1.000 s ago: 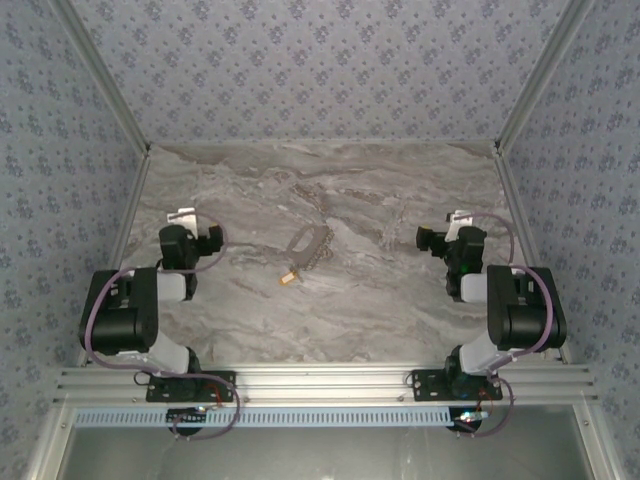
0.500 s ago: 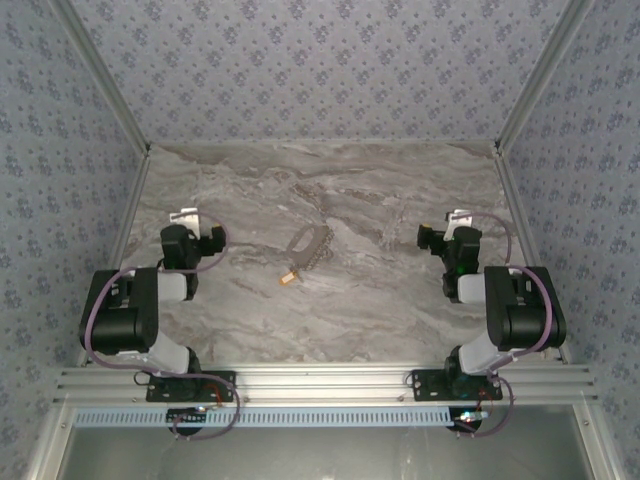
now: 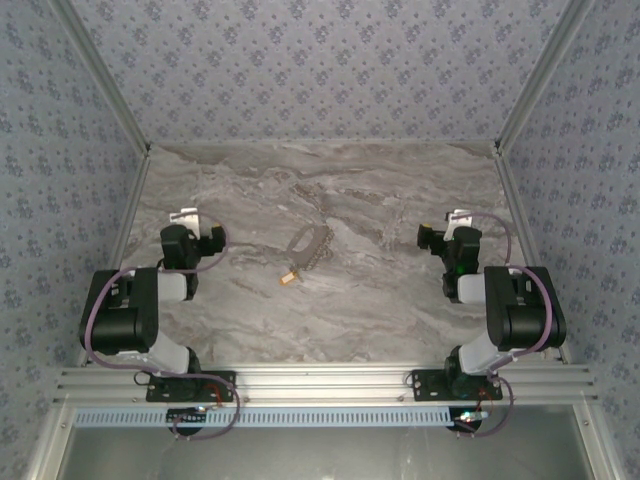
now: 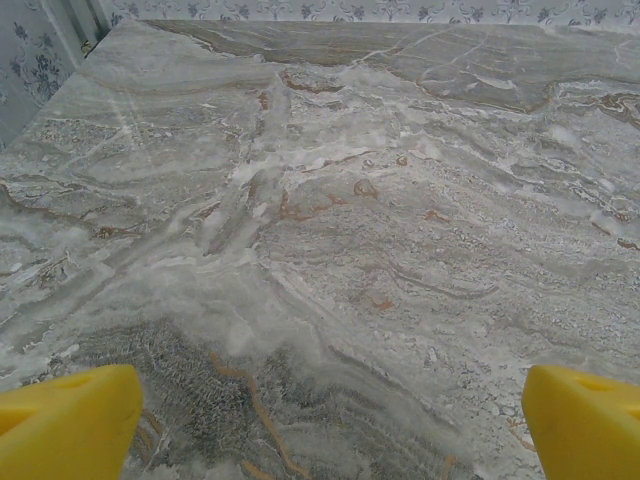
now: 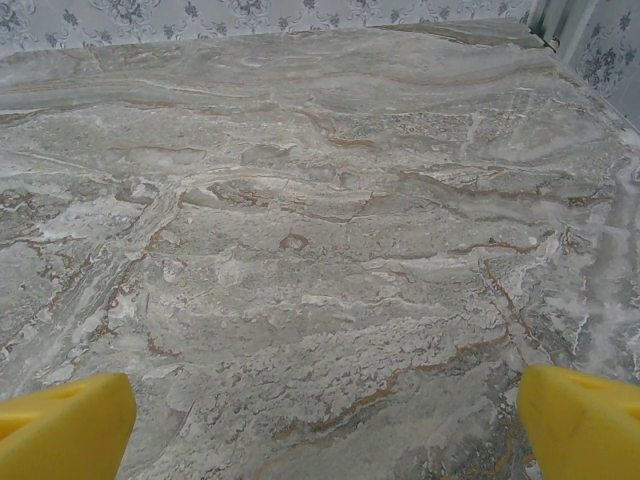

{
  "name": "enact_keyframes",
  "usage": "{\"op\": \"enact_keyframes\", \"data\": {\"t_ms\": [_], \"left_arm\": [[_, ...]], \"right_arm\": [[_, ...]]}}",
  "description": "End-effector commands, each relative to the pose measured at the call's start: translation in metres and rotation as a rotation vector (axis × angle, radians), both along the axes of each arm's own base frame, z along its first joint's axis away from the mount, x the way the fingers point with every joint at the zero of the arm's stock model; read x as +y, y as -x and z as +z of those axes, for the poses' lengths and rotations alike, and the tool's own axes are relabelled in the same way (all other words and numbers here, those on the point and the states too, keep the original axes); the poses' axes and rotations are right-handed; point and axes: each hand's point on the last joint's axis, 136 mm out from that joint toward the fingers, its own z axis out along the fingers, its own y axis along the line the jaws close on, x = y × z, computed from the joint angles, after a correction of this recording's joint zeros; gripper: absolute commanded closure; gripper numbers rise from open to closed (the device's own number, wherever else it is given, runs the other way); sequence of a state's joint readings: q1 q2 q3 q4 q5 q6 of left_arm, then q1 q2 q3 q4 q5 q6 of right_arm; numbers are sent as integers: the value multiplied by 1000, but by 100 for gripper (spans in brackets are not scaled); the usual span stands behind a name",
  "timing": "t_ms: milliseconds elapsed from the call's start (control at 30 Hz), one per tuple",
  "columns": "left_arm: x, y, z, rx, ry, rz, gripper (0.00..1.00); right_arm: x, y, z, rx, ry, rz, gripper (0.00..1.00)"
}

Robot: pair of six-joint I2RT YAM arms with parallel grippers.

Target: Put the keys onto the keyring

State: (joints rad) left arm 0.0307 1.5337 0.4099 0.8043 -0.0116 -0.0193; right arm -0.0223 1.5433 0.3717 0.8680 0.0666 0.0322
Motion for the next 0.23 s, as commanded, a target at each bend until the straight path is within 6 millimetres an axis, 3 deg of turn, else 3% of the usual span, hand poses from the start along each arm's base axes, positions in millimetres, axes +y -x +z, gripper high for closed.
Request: {"op": "enact_keyframes", "data": {"t_ms": [0,200], "left_arm": [[-2,-2,3,-8,4,-6,2],[-2,-2,3,-8,4,-5,2]], "right_arm": [[3,-1,0,1,14,19,0],[3,0,1,-7,13,17,0]]}}
